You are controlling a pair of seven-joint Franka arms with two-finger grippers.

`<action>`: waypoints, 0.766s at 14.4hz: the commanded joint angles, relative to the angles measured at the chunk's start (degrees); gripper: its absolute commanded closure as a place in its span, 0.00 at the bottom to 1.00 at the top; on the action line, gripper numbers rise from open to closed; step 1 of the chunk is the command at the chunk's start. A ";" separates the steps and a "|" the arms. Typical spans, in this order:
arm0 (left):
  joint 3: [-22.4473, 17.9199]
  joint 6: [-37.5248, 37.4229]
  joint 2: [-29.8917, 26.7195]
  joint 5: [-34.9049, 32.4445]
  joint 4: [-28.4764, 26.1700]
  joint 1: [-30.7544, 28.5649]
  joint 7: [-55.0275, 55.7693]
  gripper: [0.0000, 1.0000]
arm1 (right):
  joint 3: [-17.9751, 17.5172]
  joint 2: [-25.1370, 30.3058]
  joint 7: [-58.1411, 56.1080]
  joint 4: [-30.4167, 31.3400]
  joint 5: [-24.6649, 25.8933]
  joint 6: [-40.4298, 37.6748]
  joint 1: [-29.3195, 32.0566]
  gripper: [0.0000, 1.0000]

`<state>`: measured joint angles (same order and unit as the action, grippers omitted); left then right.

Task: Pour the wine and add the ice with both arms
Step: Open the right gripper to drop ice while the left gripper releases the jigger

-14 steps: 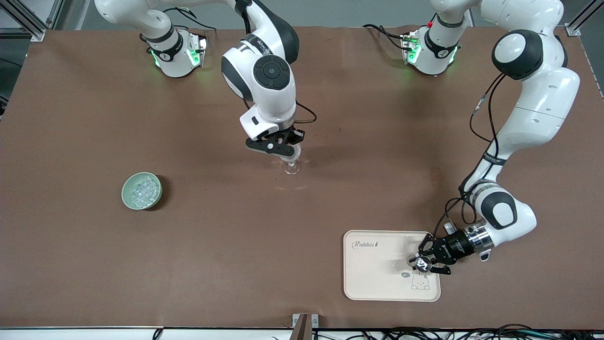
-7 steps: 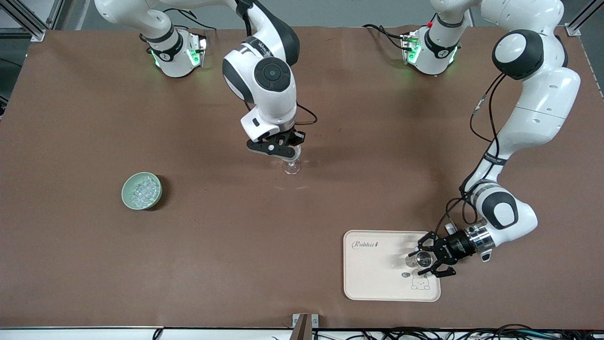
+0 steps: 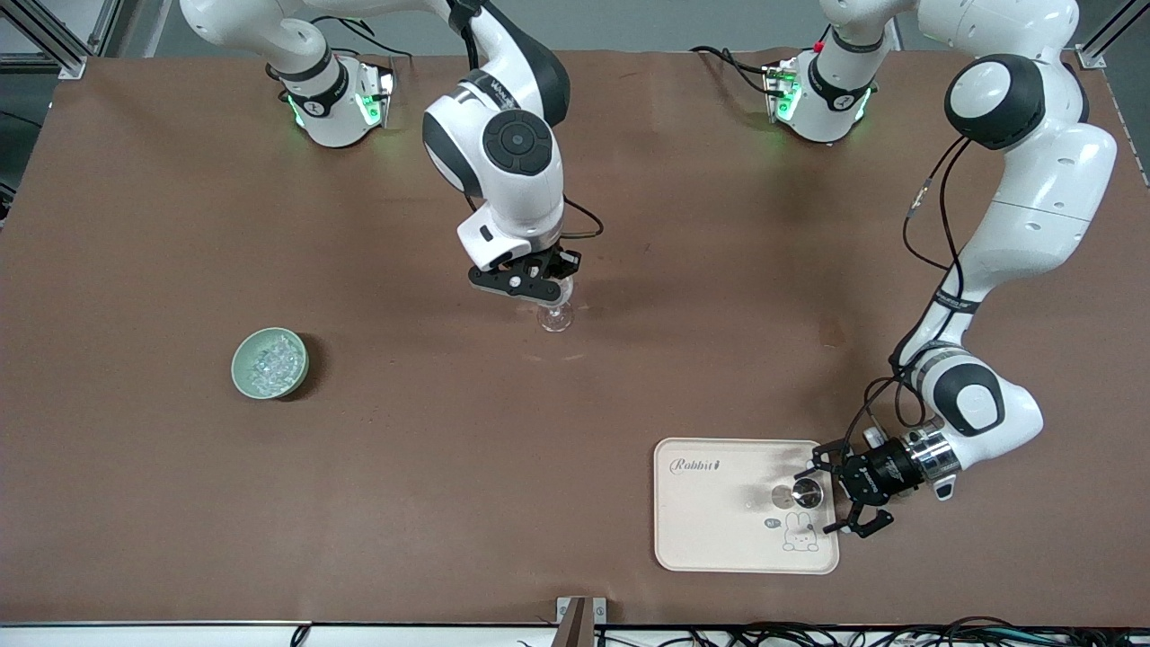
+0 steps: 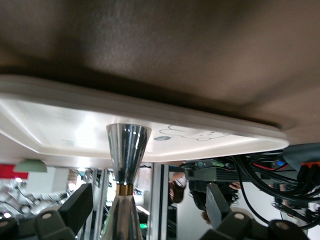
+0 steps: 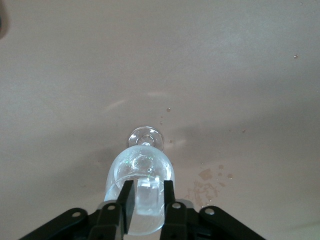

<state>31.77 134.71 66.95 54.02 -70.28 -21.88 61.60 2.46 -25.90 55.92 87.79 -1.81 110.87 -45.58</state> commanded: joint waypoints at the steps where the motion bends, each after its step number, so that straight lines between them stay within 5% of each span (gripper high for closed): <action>1: -0.22 -1.81 -4.01 -2.51 -3.98 -1.32 -0.43 0.00 | 0.44 0.24 1.21 0.19 1.02 0.23 -0.57 0.53; 5: -0.22 -4.46 -4.37 -6.11 -4.61 -2.73 -0.25 0.00 | 0.44 0.33 1.12 -0.25 0.94 -0.04 -0.30 0.48; 8: -0.13 -4.72 -4.55 -6.91 -4.87 -2.91 -0.16 0.00 | 1.84 1.29 0.86 -1.30 1.02 -0.39 0.84 0.02; 11: -0.13 -5.51 -5.51 -9.27 -4.87 -3.87 -0.08 0.00 | 7.27 6.55 -0.62 -1.39 2.86 -4.07 1.28 0.00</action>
<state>31.78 130.14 64.19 46.96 -73.10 -24.40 61.59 6.90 -24.38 55.89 85.30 -0.75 109.38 -44.99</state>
